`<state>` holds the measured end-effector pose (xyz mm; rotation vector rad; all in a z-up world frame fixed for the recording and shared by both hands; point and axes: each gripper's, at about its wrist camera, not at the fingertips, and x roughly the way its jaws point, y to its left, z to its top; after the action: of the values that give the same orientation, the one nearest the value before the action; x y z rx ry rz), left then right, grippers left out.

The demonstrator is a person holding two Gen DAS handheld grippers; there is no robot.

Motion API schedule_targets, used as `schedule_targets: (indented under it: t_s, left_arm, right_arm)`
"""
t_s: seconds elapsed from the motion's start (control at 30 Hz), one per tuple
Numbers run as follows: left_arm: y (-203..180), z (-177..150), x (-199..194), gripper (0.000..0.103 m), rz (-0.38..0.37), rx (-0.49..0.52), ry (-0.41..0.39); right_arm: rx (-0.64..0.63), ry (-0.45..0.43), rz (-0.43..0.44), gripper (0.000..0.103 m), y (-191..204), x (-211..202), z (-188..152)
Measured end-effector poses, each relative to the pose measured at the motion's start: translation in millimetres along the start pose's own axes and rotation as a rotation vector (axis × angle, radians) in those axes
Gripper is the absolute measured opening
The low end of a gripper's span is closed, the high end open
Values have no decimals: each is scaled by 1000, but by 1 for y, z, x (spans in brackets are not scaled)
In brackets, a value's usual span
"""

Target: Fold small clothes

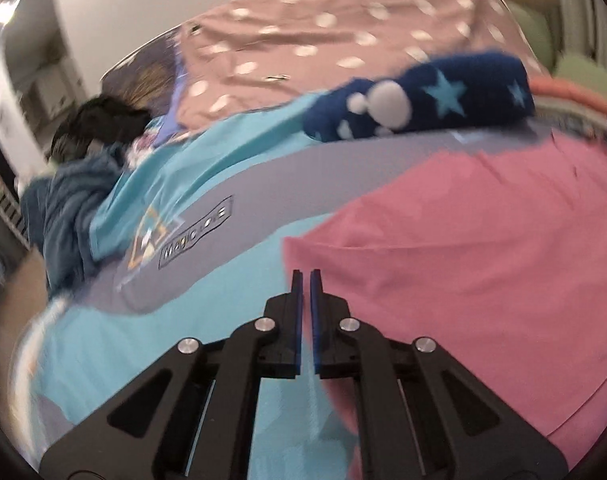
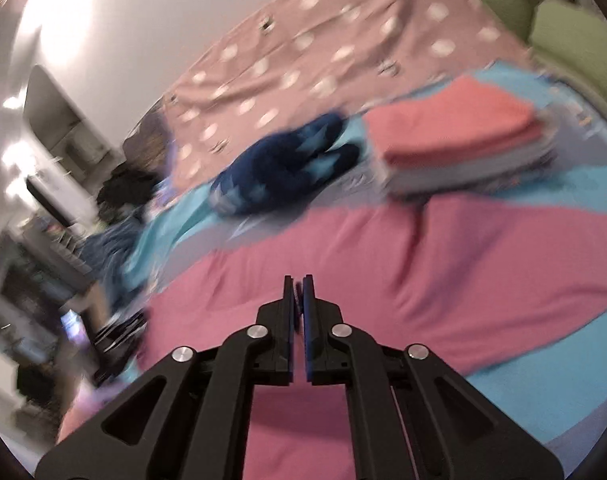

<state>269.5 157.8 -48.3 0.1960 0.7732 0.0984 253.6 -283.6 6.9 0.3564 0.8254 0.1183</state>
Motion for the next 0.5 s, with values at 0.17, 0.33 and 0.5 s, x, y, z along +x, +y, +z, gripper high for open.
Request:
schedule_targets:
  t_s: [0.17,0.33,0.5]
  left_arm:
    - [17,-17,-42,40,-19,-80,-68]
    - [25,-46,-65,42,-53,-87,-50]
    - [25,-71,-69,50,-112,-92,-2]
  right_arm:
    - [101,156,-15,20,-37,30,-10]
    - [16,204,87,42,-41,17,-39]
    - [-51,327,144,60,-26,29,-54]
